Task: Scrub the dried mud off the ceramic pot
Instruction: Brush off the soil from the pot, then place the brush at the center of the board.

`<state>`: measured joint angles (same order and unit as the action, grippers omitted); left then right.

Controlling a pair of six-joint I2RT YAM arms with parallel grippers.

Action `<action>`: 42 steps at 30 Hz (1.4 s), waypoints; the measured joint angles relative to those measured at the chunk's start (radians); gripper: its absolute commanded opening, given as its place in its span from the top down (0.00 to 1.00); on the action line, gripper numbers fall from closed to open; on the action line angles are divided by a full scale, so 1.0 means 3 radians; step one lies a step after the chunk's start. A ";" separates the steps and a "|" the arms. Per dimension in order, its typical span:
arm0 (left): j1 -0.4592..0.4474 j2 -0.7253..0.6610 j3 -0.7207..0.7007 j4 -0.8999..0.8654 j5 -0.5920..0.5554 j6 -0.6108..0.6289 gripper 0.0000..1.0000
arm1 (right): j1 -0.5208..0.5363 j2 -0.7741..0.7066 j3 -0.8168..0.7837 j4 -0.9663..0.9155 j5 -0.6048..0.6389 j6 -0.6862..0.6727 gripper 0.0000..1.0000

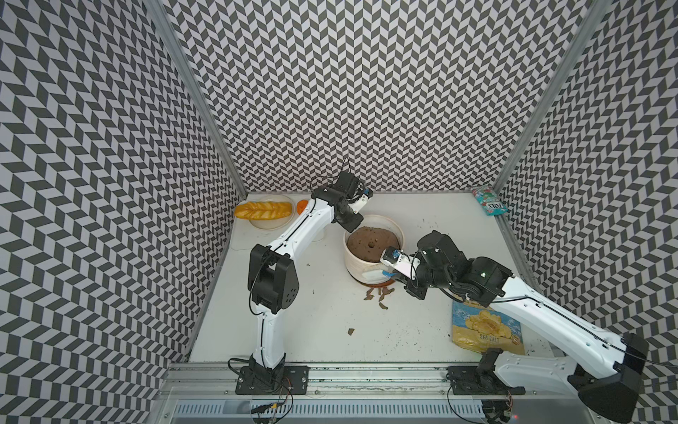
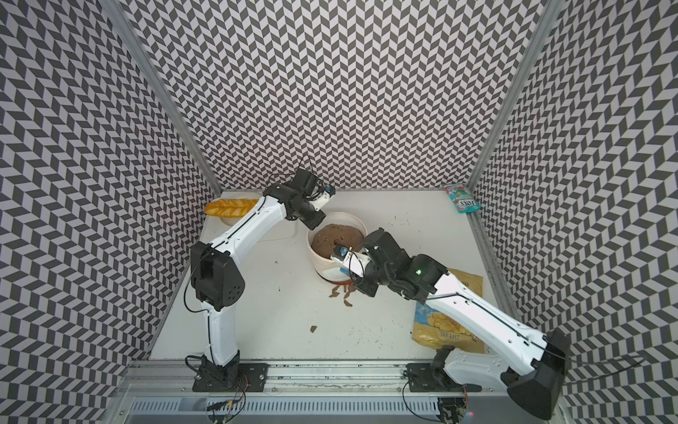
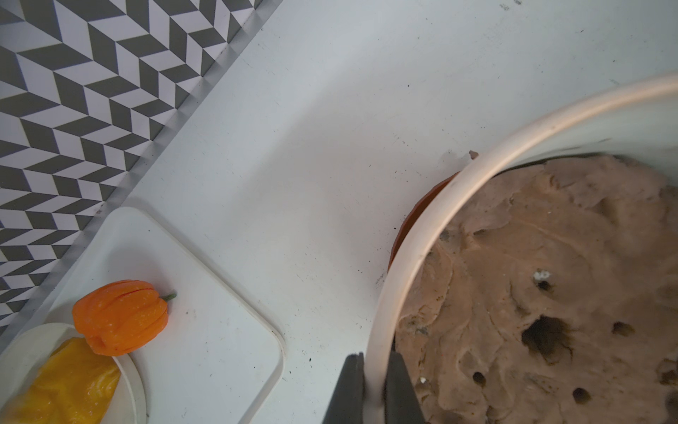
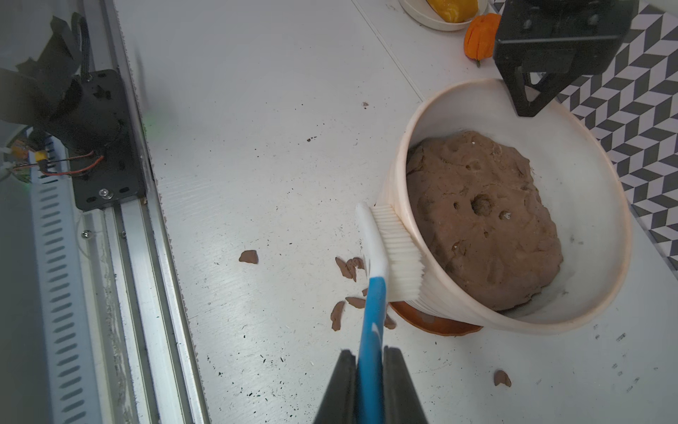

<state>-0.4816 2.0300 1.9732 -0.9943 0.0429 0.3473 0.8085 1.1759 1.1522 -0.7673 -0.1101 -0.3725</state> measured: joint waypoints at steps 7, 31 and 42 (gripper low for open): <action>0.0000 0.0003 0.0001 0.0005 0.0001 0.0013 0.97 | -0.0116 -0.0210 -0.0128 -0.0094 -0.0001 0.0327 1.00; 0.0008 0.0027 0.0029 0.0000 0.0024 0.0028 0.94 | -0.0270 -0.0814 -0.0148 -0.0413 0.0228 0.1432 1.00; 0.0008 0.0028 0.0037 -0.0003 0.0022 0.0014 0.90 | -0.0281 -0.1072 -0.0323 -0.0495 0.0398 0.2090 1.00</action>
<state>-0.4793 2.0384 1.9842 -0.9951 0.0494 0.3515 0.7242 0.8543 1.0554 -0.9157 0.0093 0.2546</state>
